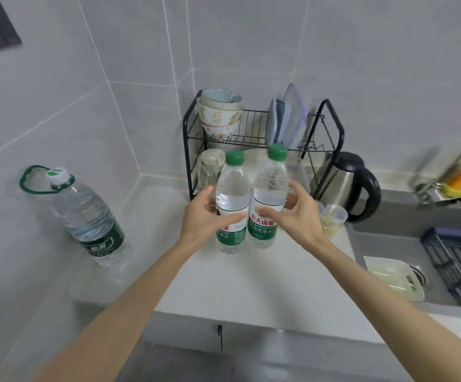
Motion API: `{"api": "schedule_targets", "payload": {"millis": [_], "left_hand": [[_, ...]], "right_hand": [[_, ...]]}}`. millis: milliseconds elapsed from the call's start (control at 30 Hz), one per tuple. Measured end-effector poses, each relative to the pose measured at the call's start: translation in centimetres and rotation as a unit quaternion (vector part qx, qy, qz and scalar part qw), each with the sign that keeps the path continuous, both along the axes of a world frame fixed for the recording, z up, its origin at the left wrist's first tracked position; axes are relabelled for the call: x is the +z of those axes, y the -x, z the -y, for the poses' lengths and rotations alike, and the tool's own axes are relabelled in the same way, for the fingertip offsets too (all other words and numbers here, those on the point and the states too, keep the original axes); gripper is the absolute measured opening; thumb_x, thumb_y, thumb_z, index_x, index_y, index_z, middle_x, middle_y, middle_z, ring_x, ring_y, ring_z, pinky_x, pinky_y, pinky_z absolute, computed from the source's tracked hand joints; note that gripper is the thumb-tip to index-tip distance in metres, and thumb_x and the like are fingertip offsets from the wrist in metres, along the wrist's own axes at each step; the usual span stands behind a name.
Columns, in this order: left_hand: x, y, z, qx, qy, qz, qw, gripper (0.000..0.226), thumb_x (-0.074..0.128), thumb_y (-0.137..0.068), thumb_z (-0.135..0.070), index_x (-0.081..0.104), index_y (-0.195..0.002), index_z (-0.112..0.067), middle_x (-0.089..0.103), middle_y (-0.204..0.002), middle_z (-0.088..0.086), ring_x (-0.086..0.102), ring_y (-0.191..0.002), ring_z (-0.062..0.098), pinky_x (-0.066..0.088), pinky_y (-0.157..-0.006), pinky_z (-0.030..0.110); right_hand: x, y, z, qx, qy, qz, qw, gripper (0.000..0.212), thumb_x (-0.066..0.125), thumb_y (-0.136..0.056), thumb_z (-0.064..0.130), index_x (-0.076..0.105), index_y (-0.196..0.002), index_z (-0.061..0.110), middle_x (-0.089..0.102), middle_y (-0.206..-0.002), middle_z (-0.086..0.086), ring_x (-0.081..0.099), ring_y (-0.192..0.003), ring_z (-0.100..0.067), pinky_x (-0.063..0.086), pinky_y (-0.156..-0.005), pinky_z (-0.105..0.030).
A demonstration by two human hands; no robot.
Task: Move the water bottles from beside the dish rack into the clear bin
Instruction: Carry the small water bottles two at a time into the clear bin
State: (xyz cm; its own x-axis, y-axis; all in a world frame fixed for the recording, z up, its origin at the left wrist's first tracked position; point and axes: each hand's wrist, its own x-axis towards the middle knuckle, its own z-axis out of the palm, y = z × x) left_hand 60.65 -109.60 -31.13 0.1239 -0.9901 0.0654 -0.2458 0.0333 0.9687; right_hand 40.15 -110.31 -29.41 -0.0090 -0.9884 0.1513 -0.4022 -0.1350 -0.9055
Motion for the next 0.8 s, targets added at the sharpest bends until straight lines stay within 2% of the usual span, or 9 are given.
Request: {"api": "schedule_targets", "payload": {"millis": [100, 200, 300, 400, 500, 567, 700, 800], "left_hand": [[2.4, 2.7, 0.5, -0.071, 0.032, 0.003, 0.997, 0.065, 0.092, -0.052, -0.026, 0.062, -0.110, -0.029, 0.073, -0.097, -0.009, 0.069, -0.090, 0.008, 0.056, -0.082, 0.030], [4.4, 5.8, 0.4, -0.131, 0.054, 0.003, 0.990, 0.069, 0.089, -0.047, -0.039, 0.058, -0.108, -0.035, 0.072, -0.098, -0.007, 0.069, -0.090, 0.012, 0.057, -0.082, 0.036], [6.1, 9.7, -0.5, -0.188, 0.066, 0.008, 0.980, 0.079, 0.085, -0.043, -0.049, 0.055, -0.114, -0.032, 0.070, -0.105, -0.004, 0.067, -0.094, 0.016, 0.057, -0.082, 0.040], [7.5, 13.8, -2.1, -0.235, 0.085, -0.003, 0.968, 0.067, 0.089, -0.052, -0.036, 0.060, -0.112, -0.027, 0.071, -0.101, -0.008, 0.067, -0.092, 0.012, 0.057, -0.080, 0.033], [8.7, 19.7, -4.3, -0.316, 0.088, -0.021, 0.944, 0.068, 0.090, -0.058, -0.024, 0.059, -0.118, -0.021, 0.070, -0.105, -0.004, 0.066, -0.097, 0.015, 0.057, -0.081, 0.032], [9.5, 23.4, -6.2, -0.369, 0.092, -0.028, 0.924, 0.070, 0.090, -0.058, -0.029, 0.057, -0.120, -0.021, 0.069, -0.110, -0.003, 0.065, -0.099, 0.015, 0.056, -0.084, 0.034], [10.7, 30.8, -10.8, -0.448, 0.108, -0.035, 0.887, 0.063, 0.088, -0.061, -0.030, 0.056, -0.115, -0.028, 0.067, -0.109, -0.008, 0.064, -0.097, 0.010, 0.052, -0.076, 0.023], [11.1, 37.5, -15.8, -0.503, 0.120, -0.044, 0.855, 0.064, 0.090, -0.058, -0.031, 0.059, -0.114, -0.027, 0.069, -0.108, -0.008, 0.066, -0.096, 0.012, 0.056, -0.079, 0.029]], "right_hand": [[2.3, 2.9, -3.1, -0.067, 0.018, -0.003, 0.998, 0.066, 0.086, -0.060, 0.040, 0.056, -0.118, 0.028, 0.072, -0.098, 0.016, 0.067, -0.096, -0.001, 0.056, -0.089, -0.039], [4.2, 5.7, -6.3, -0.131, 0.043, -0.015, 0.990, 0.070, 0.084, -0.058, 0.047, 0.057, -0.121, 0.033, 0.073, -0.102, 0.014, 0.068, -0.097, -0.004, 0.056, -0.089, -0.041], [5.8, 8.7, -10.3, -0.190, 0.064, -0.028, 0.979, 0.067, 0.084, -0.059, 0.045, 0.059, -0.120, 0.031, 0.073, -0.102, 0.011, 0.069, -0.093, -0.004, 0.058, -0.085, -0.041], [7.1, 11.7, -14.2, -0.246, 0.075, -0.043, 0.965, 0.067, 0.084, -0.061, 0.043, 0.058, -0.121, 0.029, 0.073, -0.106, 0.011, 0.069, -0.094, -0.002, 0.059, -0.084, -0.039], [8.4, 15.8, -19.6, -0.322, 0.086, -0.039, 0.942, 0.077, 0.083, -0.056, 0.048, 0.056, -0.125, 0.029, 0.073, -0.107, 0.009, 0.070, -0.095, -0.006, 0.059, -0.083, -0.040], [9.0, 18.4, -23.2, -0.363, 0.094, -0.028, 0.927, 0.076, 0.087, -0.058, 0.039, 0.057, -0.126, 0.026, 0.073, -0.107, 0.007, 0.070, -0.095, -0.006, 0.059, -0.083, -0.039], [10.2, 22.9, -30.4, -0.441, 0.106, -0.038, 0.890, 0.071, 0.089, -0.062, 0.026, 0.058, -0.126, 0.022, 0.073, -0.107, 0.004, 0.070, -0.093, -0.004, 0.059, -0.082, -0.029], [10.8, 27.0, -37.0, -0.502, 0.114, -0.053, 0.856, 0.073, 0.090, -0.061, 0.026, 0.058, -0.127, 0.022, 0.073, -0.110, -0.001, 0.070, -0.093, -0.008, 0.059, -0.081, -0.030]]}}
